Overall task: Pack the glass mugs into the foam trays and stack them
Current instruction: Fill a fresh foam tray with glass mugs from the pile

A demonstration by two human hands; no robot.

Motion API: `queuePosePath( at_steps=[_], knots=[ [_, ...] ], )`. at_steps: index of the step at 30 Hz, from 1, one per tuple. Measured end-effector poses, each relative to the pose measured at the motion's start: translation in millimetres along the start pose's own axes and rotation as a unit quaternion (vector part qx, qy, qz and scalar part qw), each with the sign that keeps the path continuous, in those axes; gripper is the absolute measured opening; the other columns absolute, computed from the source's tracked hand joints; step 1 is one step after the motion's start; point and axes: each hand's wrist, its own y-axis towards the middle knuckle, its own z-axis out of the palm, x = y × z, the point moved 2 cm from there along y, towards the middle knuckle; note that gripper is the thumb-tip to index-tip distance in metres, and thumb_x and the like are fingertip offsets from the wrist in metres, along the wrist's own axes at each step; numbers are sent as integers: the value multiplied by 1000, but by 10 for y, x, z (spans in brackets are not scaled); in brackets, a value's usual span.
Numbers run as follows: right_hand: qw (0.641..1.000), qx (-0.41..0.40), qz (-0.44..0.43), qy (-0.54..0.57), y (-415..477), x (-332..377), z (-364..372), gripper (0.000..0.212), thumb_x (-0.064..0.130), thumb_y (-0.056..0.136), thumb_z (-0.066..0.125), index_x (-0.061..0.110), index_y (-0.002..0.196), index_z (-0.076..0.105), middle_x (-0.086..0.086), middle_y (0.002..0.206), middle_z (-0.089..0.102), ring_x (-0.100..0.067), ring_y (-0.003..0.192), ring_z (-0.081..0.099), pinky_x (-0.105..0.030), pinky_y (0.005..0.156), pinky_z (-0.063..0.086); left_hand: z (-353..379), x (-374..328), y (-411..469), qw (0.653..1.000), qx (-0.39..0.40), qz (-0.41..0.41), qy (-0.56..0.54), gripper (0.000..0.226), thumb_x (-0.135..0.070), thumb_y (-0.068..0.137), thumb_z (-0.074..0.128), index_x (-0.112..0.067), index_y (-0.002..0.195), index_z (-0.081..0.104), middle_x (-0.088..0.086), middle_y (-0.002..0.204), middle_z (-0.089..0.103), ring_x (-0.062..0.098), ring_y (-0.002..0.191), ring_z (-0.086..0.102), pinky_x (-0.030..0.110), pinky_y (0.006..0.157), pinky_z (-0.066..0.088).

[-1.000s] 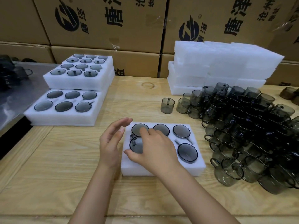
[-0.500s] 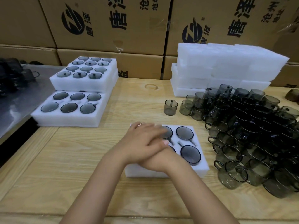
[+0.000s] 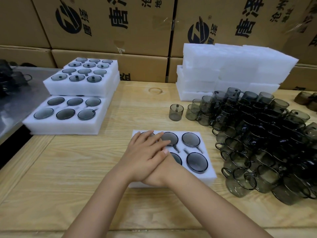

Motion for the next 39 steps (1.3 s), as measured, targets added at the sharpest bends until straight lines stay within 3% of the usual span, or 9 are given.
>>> queuePosePath(
  at_steps=[4, 9, 17, 22, 26, 29, 33, 36, 39],
  knots=[
    [997, -73, -29, -6, -30, -24, 3, 69, 40, 95, 33, 20, 150, -2, -5, 158, -1, -23, 142, -8, -52, 114, -6, 6, -17, 24, 999, -11, -37, -5, 59, -59, 89, 19, -40, 143, 35, -15, 158, 18, 2, 145, 4, 32, 117, -8],
    [986, -119, 75, 85, -229, -405, 88, 63, 47, 93, 27, 38, 149, -2, 9, 159, -6, -17, 143, -18, -51, 111, -19, 42, -120, -18, 998, -33, -54, -6, 72, -65, 84, 0, -39, 150, 17, -14, 160, 8, 2, 146, -2, 35, 116, -11],
    [968, -19, 215, 126, -418, -852, 206, 65, 56, 96, 11, 24, 150, -7, 9, 157, -18, -13, 143, -19, -47, 113, -13, 313, -107, 18, 988, 40, -77, 131, 67, -67, 86, 1, -44, 148, -7, -10, 159, -17, 8, 146, -15, 48, 116, -13],
    [950, -128, 235, 159, -496, -836, 193, 61, 56, 95, 15, 24, 147, 20, 9, 158, 8, -11, 145, -2, -48, 117, -3, 219, -204, -68, 985, -45, -88, 143, 76, -66, 85, -5, -36, 150, 19, -6, 161, 6, 8, 147, -4, 48, 110, -23],
    [821, -313, 361, 312, -793, -816, 333, 58, 44, 96, 37, 11, 143, 33, -4, 150, 34, -21, 138, 27, -35, 111, 24, 142, -46, -386, 927, -295, -232, -15, 69, -57, 91, 18, -16, 138, 48, 7, 149, 40, 21, 141, 31, 42, 116, -2],
    [691, -330, 394, 509, -951, -696, 578, 42, 33, 96, 49, 15, 134, 45, 2, 138, 49, -13, 124, 46, -23, 97, 34, 300, 135, -564, 842, -271, -353, -305, 45, -40, 100, 35, -10, 127, 57, 8, 130, 57, 25, 126, 45, 38, 110, 26],
    [528, -384, 293, 698, -987, -666, 648, 20, 12, 89, 59, 28, 99, 63, 26, 95, 69, 14, 84, 61, -2, 64, 43, 369, 83, -585, 798, -303, -305, -422, 21, -27, 97, 51, -23, 87, 69, -15, 91, 70, 2, 91, 62, 17, 74, 42],
    [498, -385, 238, 740, -922, -623, 617, 25, 9, 90, 54, 27, 105, 65, 9, 106, 70, -3, 96, 64, -16, 77, 50, 249, 162, -524, 727, -349, -280, -521, 19, -20, 93, 54, -21, 84, 71, -19, 79, 72, -5, 78, 64, 6, 63, 44],
    [437, -330, 208, 810, -784, -596, 540, 23, 22, 89, 55, 34, 109, 58, 6, 108, 68, -11, 96, 66, -41, 79, 56, 123, 269, -411, 628, -363, -284, -627, 17, -20, 91, 57, -20, 86, 73, -9, 90, 74, 12, 91, 66, 28, 82, 51]
  ],
)
